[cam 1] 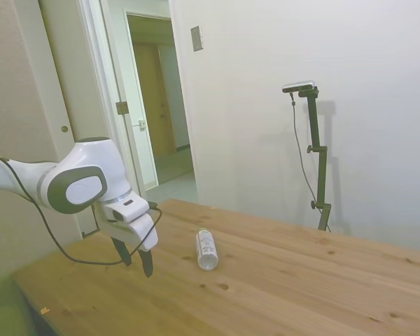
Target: Stand the water bottle
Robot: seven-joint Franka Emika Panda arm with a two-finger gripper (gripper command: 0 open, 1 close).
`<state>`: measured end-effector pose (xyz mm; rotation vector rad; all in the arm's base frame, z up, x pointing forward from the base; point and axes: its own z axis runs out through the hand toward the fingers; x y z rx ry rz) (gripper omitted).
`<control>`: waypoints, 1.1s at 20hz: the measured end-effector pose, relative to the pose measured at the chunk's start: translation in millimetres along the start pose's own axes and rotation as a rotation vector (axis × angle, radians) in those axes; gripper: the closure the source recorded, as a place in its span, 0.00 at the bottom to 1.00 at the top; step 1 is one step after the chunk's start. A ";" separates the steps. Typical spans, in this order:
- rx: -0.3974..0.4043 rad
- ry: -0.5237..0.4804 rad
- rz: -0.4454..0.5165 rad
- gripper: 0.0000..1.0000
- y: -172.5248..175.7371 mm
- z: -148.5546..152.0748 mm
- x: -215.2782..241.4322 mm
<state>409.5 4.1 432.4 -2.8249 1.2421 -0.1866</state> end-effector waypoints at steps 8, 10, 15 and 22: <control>0.003 0.090 -0.058 0.00 -19.5 -7.8 19.4; 0.005 0.126 -0.078 0.00 -36.2 -14.0 37.2; 0.036 0.180 -0.113 0.00 -97.1 -23.4 87.8; 0.051 0.201 -0.198 0.00 -176.2 -14.7 122.3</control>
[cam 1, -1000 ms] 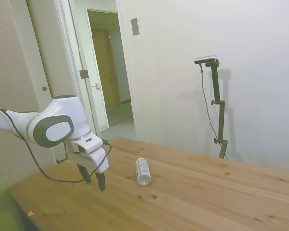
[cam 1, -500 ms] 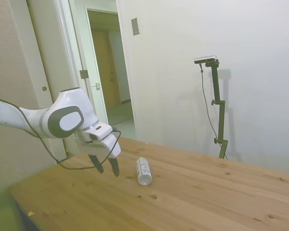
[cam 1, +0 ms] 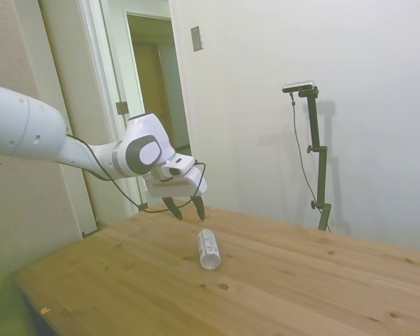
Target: Stand the water bottle
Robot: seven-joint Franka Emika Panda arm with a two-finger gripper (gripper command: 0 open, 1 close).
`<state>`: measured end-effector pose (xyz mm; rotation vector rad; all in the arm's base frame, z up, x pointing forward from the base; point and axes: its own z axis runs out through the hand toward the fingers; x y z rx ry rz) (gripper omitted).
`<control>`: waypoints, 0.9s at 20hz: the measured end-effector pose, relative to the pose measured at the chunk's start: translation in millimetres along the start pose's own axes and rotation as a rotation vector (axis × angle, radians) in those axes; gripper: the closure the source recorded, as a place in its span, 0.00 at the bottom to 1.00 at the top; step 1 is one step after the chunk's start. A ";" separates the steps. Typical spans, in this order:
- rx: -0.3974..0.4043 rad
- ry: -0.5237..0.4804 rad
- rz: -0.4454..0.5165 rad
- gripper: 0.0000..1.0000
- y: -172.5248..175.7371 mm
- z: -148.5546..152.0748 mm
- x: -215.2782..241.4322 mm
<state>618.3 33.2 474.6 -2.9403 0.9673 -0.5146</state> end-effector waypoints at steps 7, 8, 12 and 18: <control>-0.022 -0.031 -0.098 0.00 -24.9 24.8 3.7; -0.013 -0.024 -0.116 0.00 -27.4 30.9 4.3; 0.016 0.007 -0.165 0.00 -37.5 48.9 12.6; 0.034 -0.019 -0.225 0.00 -50.2 89.5 22.0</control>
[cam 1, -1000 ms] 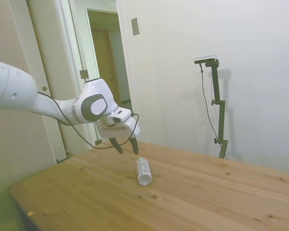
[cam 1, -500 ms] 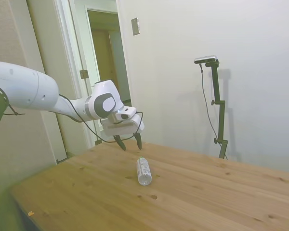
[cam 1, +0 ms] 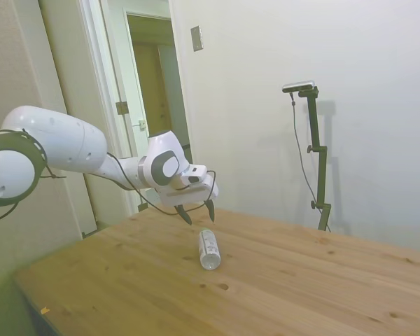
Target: Stand the water bottle
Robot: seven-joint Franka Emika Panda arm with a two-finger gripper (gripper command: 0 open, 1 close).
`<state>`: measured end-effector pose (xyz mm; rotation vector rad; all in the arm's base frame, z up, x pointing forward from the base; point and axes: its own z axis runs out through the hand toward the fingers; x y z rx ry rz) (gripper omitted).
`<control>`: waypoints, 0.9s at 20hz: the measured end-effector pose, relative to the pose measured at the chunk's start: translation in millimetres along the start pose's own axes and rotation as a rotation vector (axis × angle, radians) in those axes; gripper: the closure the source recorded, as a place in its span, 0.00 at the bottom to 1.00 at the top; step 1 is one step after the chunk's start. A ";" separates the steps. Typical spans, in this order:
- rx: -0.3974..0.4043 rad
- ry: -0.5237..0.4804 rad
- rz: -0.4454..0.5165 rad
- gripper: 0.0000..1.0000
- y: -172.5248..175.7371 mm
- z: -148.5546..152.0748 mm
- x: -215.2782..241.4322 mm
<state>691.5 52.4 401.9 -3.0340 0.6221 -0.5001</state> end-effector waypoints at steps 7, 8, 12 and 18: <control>0.003 -0.039 -0.009 0.00 0.3 33.7 9.5; 0.003 -0.043 -0.010 0.00 0.2 35.7 9.8; 0.007 -0.064 -0.012 1.00 0.9 39.1 8.9; 0.006 -0.078 -0.006 1.00 5.0 45.6 10.7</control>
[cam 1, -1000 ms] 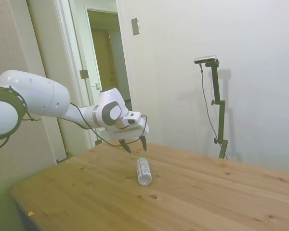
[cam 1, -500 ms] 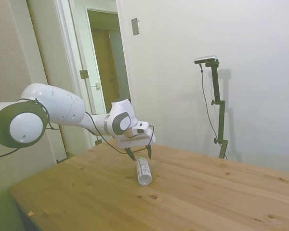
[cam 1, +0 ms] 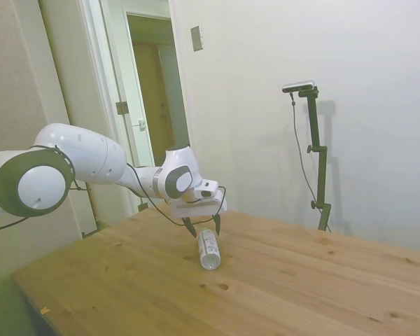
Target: Stand the water bottle
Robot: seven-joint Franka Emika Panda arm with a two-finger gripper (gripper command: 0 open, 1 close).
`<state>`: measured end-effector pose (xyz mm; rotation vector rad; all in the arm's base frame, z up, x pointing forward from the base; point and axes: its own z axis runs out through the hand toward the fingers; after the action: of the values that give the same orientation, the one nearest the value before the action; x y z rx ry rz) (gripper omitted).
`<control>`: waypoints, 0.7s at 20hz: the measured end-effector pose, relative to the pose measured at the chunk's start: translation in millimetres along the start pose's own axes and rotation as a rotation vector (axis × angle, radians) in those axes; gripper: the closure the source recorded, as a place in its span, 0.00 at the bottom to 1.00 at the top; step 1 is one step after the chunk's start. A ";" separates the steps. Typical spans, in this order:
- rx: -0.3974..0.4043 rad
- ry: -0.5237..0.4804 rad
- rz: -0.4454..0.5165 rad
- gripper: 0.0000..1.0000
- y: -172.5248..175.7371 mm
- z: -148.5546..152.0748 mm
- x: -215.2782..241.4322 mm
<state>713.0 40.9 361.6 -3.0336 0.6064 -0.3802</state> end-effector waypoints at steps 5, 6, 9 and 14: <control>0.006 -0.006 0.012 1.00 3.3 6.1 4.6; 0.010 -0.009 0.012 1.00 3.2 6.0 4.7; 0.014 -0.016 0.011 1.00 2.8 4.8 5.3; 0.005 -0.032 0.012 1.00 4.2 7.8 4.7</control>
<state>717.5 35.1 354.8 -3.0235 0.6203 -0.3315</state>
